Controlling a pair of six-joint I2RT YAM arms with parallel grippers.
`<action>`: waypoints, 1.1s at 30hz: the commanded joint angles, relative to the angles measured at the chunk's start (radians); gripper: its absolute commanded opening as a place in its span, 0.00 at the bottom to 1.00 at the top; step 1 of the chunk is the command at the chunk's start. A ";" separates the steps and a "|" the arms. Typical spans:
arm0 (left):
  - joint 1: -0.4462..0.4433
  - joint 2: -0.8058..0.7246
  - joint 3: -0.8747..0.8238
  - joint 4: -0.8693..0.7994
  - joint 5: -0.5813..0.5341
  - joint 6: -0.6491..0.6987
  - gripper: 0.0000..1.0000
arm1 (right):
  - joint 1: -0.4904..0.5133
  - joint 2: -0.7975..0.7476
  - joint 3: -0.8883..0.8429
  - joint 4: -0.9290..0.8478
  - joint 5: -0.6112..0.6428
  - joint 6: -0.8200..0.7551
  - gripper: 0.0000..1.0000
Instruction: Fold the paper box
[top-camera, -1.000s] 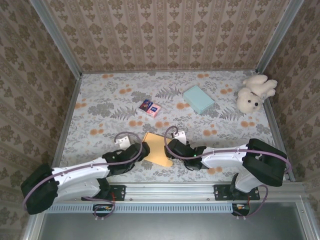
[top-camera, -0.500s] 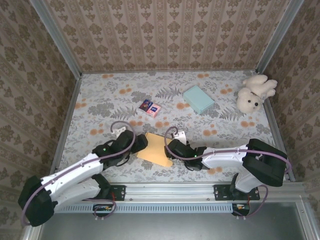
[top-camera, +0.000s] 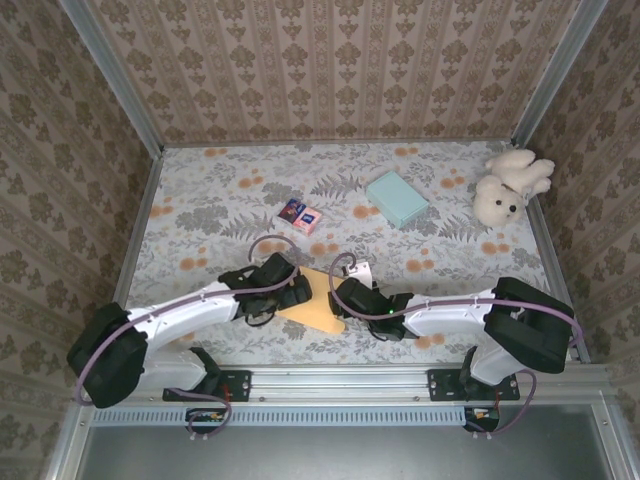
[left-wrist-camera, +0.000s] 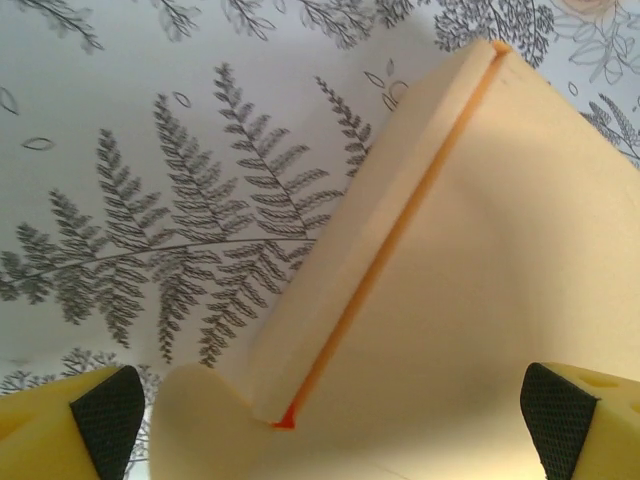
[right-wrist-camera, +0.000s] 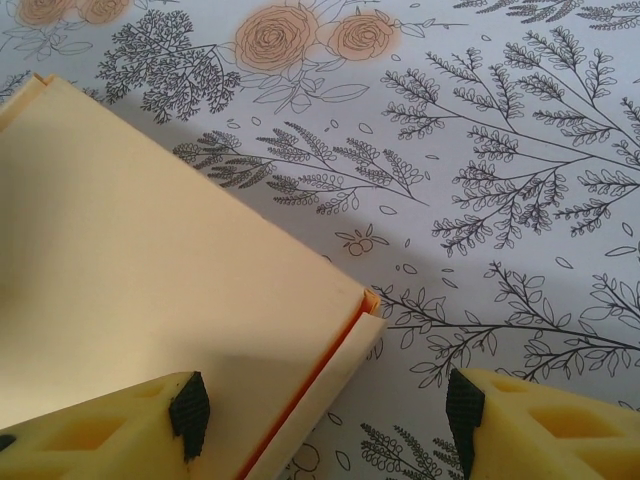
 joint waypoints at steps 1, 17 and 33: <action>-0.014 0.031 0.044 -0.023 0.020 -0.019 1.00 | -0.006 0.030 -0.009 -0.003 -0.021 -0.011 0.67; -0.014 0.172 0.134 -0.169 0.102 -0.246 1.00 | -0.006 0.057 -0.010 0.021 -0.032 0.000 0.67; -0.006 0.142 0.051 -0.095 0.102 -0.368 1.00 | -0.005 0.094 -0.020 0.069 -0.054 0.024 0.67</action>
